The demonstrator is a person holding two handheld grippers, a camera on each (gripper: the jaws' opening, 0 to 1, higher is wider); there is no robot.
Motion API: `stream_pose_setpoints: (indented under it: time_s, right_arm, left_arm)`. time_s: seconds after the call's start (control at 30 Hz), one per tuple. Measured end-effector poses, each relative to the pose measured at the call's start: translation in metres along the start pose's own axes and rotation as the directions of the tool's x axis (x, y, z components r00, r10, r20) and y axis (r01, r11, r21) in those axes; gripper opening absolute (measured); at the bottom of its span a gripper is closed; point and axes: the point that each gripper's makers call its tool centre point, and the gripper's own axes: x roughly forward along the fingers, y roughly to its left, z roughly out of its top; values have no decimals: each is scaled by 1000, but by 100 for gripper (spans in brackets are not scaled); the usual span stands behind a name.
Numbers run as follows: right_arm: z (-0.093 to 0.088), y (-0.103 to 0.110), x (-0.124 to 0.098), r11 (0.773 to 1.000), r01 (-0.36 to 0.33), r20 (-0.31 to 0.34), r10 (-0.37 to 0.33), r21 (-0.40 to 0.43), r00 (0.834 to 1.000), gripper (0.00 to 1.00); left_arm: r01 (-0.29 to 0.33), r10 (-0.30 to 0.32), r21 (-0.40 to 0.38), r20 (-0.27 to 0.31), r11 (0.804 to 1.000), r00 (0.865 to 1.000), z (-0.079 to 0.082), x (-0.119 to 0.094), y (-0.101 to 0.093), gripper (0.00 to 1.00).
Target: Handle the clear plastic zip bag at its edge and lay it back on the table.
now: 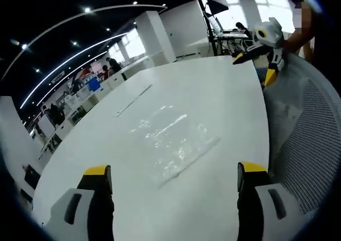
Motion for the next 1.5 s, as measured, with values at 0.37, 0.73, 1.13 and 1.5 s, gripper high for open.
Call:
stream_pose_setpoints:
  time_s: [0.37, 0.73, 1.13, 1.5]
  right_arm:
    - [-1, 0, 2, 1000, -14, -3, 14, -11, 1000, 99]
    - [-1, 2, 2, 1000, -16, -13, 16, -8, 1000, 98]
    - [-2, 1, 2, 1000, -10, -23, 10, -4, 1000, 97]
    - [-4, -1, 2, 1000, 0, -32, 0, -6, 999, 96]
  left_arm:
    - [61, -60, 59, -29, 996, 998, -2, 15, 2, 99]
    - [125, -116, 126, -77, 984, 990, -12, 26, 3, 99]
    - [187, -162, 214, -128, 959, 978, -22, 38, 6, 94]
    - [228, -187, 254, -175, 940, 966, -28, 47, 11, 84]
